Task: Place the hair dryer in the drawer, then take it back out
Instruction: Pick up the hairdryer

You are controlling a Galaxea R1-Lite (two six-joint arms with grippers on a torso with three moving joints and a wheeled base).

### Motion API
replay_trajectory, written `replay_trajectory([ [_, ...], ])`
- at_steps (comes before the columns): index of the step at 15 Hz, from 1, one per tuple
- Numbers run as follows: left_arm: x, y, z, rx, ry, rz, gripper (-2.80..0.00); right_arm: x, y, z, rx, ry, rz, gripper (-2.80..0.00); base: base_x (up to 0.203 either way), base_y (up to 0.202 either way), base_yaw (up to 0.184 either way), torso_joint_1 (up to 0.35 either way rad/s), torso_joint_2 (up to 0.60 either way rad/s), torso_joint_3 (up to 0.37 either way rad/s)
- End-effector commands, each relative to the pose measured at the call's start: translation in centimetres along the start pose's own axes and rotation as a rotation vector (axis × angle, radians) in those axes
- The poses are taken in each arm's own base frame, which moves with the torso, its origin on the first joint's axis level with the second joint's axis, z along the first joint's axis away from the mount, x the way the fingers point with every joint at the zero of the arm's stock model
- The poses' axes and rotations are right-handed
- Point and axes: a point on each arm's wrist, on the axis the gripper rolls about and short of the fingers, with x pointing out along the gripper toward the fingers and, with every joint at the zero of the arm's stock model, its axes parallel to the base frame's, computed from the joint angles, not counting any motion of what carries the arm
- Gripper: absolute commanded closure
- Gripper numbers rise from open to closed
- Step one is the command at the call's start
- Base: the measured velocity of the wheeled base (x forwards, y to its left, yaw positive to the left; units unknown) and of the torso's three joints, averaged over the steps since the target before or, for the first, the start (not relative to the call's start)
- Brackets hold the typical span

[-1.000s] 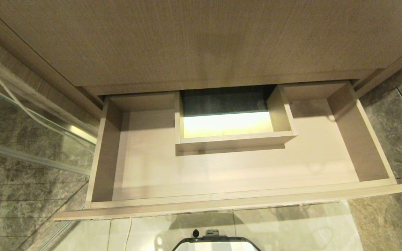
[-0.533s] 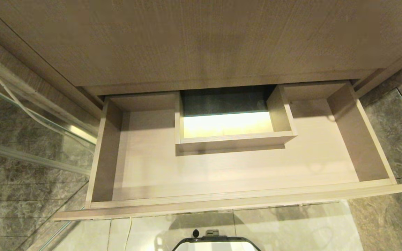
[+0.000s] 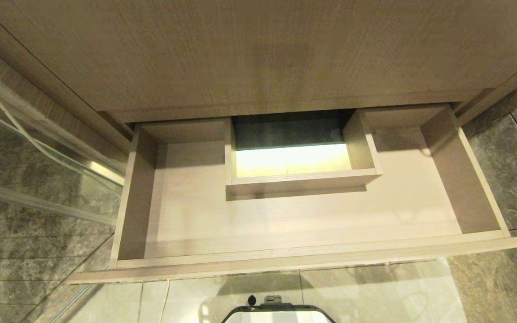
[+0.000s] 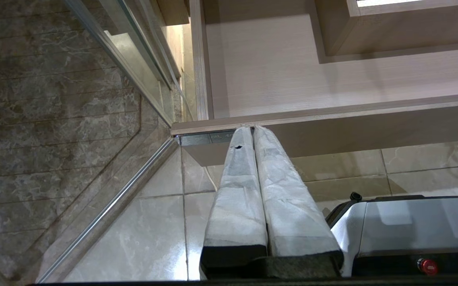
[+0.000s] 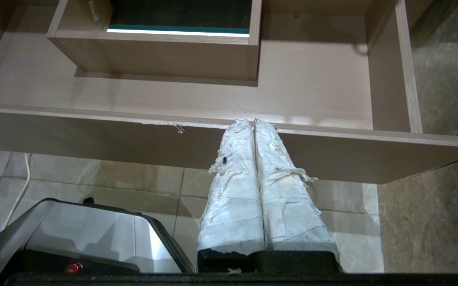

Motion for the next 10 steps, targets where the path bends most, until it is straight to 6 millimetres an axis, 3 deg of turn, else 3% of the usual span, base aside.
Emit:
replay_trajectory([
  [1,0.0,0.0,-0.01,-0.006,0.0,0.001,0.0,-0.08,0.1,-1.18,0.0,0.002,0.003,0.0,0.0,0.0,0.0,0.0,0.0,0.0],
  [5,0.0,0.0,0.01,-0.011,-0.001,0.001,0.0,-0.08,0.08,-1.19,0.006,0.004,-0.004,0.0,0.0,0.0,0.0,0.007,-0.02,-0.011],
  [8,0.0,0.0,0.01,-0.009,-0.001,0.001,0.0,-0.08,0.08,-1.19,0.006,0.004,-0.006,0.0,0.0,0.0,0.0,0.079,-0.35,-0.161],
  [10,0.0,0.0,0.0,-0.009,-0.001,0.001,0.0,-0.08,0.08,-1.19,0.006,0.004,-0.006,0.0,0.0,0.0,0.0,0.292,-0.47,-0.215],
])
